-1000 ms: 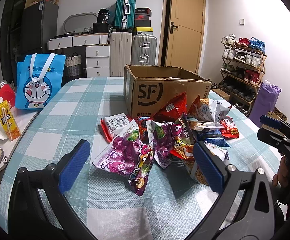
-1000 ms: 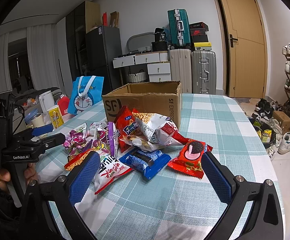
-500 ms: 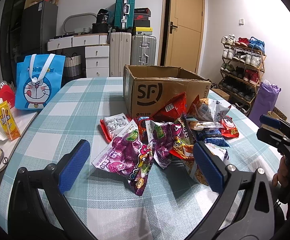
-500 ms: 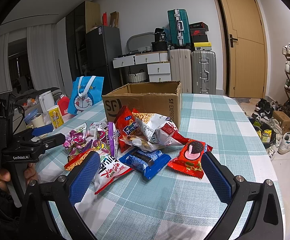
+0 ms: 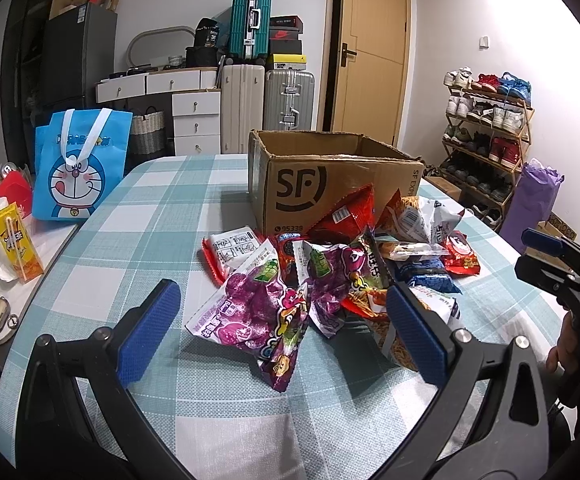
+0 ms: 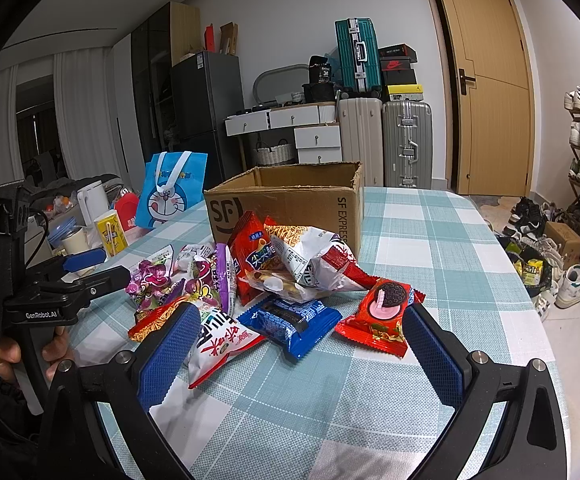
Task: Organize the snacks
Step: 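Grasp the purple candy bag with left gripper while right gripper grasps red Oreo packet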
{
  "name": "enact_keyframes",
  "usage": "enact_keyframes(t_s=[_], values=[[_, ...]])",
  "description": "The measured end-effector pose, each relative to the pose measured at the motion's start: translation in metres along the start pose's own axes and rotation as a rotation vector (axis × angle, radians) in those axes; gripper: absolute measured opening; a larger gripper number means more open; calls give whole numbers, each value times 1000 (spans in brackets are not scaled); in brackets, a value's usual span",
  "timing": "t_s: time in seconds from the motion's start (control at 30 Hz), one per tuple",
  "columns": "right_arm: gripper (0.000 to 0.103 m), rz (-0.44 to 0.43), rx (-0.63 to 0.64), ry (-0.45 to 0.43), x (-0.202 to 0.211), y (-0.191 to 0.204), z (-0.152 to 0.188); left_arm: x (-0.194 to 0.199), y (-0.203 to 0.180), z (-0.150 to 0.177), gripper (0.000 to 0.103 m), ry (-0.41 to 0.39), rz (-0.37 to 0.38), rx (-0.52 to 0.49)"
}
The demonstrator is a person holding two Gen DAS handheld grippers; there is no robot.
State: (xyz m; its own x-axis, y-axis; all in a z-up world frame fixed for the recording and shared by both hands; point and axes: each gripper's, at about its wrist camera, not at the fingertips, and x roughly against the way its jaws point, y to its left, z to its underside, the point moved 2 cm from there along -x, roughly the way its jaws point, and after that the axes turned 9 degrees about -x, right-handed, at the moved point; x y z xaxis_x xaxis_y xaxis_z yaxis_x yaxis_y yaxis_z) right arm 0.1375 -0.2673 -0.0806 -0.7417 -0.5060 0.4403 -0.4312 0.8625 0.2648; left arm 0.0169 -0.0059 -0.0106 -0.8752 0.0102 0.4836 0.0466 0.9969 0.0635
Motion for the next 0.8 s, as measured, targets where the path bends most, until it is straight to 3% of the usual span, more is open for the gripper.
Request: enact_keyframes(t_s=[0.13,0.63,0.8], values=[[103,3,-3,4,2,-1,-1,-2,2,1,103,12,-15,10],[103,63,-59,78,-14,-17,-4,-11,12,-1,103,65,38,7],[103,83,-50,115,-21,-21,-13,-19,21,-2,103,98,-2,1]])
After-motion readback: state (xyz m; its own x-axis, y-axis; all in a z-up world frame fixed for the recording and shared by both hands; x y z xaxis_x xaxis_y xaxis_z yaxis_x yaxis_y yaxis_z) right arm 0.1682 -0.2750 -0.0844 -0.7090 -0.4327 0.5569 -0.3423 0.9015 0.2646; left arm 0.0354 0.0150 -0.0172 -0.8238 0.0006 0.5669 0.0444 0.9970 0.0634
